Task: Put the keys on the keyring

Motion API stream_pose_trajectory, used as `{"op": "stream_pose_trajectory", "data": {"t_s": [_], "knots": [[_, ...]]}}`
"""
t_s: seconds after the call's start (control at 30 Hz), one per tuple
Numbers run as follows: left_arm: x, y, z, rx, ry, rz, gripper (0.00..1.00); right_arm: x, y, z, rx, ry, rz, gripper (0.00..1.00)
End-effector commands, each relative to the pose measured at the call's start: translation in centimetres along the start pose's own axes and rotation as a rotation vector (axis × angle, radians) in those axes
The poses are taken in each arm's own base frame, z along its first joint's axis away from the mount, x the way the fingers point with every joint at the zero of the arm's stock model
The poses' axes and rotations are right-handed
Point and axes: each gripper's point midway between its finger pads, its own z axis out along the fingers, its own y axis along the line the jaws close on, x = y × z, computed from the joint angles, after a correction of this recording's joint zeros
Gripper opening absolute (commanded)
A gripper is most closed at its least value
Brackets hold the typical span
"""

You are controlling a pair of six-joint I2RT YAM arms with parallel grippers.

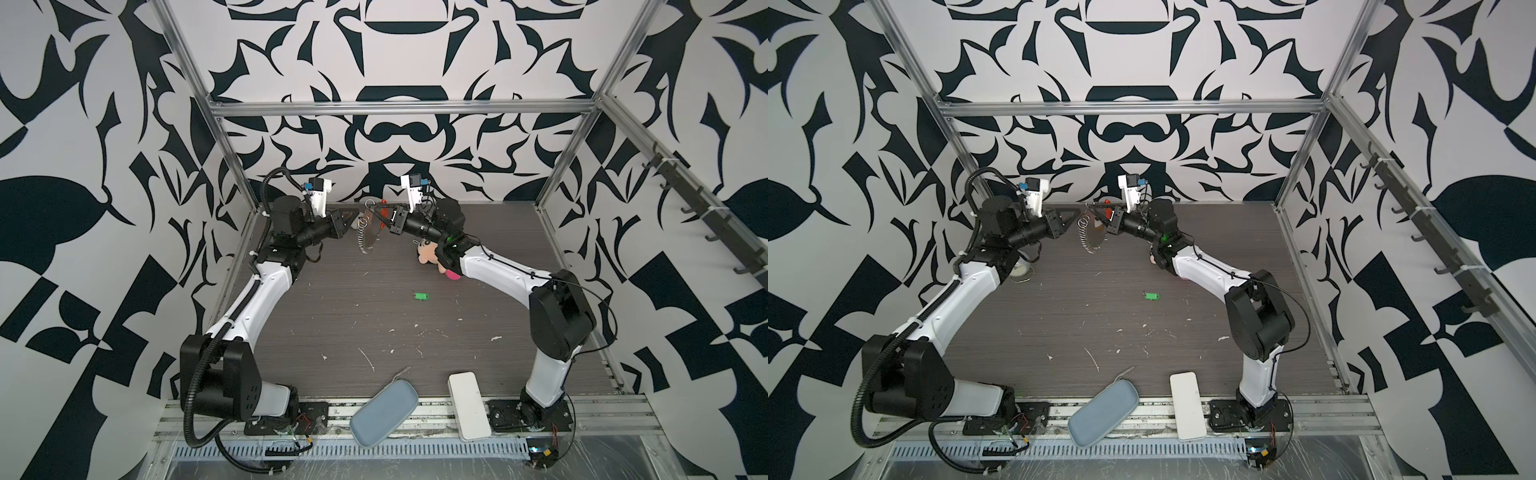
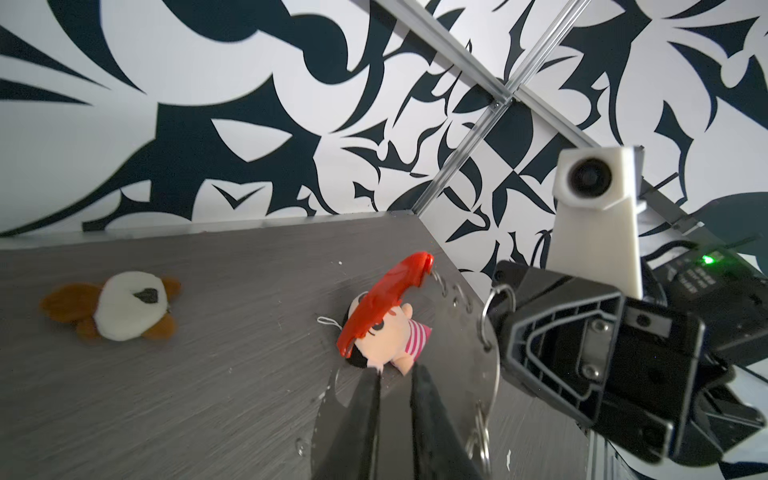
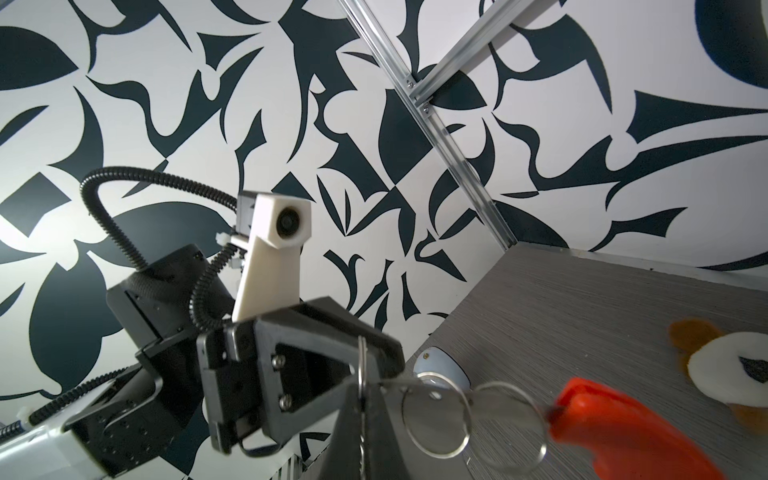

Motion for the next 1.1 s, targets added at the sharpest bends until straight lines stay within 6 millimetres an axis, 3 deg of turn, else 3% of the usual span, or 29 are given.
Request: {"op": "stream_pose_trajectory", "data": {"t_s": [0.0, 0.4, 0.57, 0.73, 1.07], "knots": [[-2.0, -1.1, -1.2, 0.056, -0.035, 0.039, 0.21, -4.0, 4.4, -0.1, -0.103, -0.086, -0.087, 0.0], [-3.9, -4.0, -0.2, 0.386, -0.085, -0.1, 0.22, -3.7, 4.6, 0.2, -0.127, -0.066, -0.074, 0.0], [-3.9, -3.9, 0.0, 0.406, -0.096, -0.125, 0.2, -3.9, 4.7, 0.5, -0.144, -0.062, -0.073, 0.0], [-3.8, -4.1, 0.3, 0.432, -0.095, -0.145, 0.07, -4.1, 4.9, 0.9, -0.171, -0.068, -0.054, 0.0], [-3.3, -3.9, 0.5, 0.443, -0.087, -0.162, 0.1, -4.8, 5.6, 0.8, -0.189, -0.086, -0.057, 0.0]]}}
